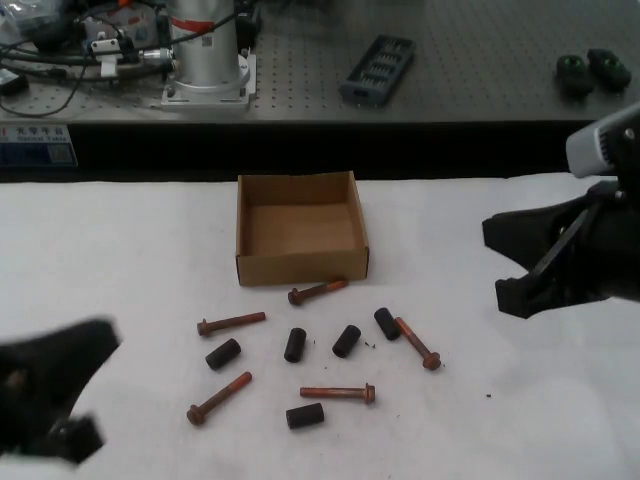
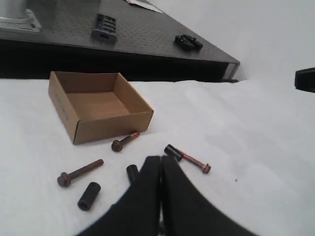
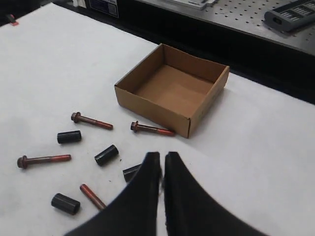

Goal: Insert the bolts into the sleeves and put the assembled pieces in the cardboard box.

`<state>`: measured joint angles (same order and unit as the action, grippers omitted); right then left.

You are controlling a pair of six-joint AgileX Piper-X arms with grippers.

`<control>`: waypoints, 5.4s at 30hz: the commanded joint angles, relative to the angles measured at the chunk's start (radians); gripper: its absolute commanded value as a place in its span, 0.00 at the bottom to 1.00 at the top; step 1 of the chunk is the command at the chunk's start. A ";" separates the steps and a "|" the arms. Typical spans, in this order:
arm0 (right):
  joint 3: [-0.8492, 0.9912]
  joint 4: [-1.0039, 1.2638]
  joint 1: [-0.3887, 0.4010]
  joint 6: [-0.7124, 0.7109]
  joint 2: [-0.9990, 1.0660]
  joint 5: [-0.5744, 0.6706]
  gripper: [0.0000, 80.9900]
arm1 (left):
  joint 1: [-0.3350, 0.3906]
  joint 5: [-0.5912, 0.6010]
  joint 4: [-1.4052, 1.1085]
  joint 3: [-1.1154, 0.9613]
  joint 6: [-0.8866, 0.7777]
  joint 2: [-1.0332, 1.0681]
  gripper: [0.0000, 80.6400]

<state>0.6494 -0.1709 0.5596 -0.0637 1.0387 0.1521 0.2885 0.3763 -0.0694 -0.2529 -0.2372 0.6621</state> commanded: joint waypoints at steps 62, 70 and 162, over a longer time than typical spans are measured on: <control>0.015 -0.458 -0.016 -0.005 -0.044 -0.009 0.05 | 0.445 -0.346 0.694 -1.008 1.250 1.299 0.33; 0.015 -0.458 -0.016 -0.005 -0.160 -0.009 0.05 | 0.421 -0.346 0.761 -1.008 1.252 1.299 0.33; 0.492 -0.468 0.283 -0.585 0.718 -0.065 0.15 | -0.150 0.085 -0.403 0.053 -0.153 0.058 0.01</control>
<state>1.1225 -0.5850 0.8289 -0.6013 1.7440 0.1316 0.1549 0.4526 -0.4529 -0.1966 -0.3745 0.7280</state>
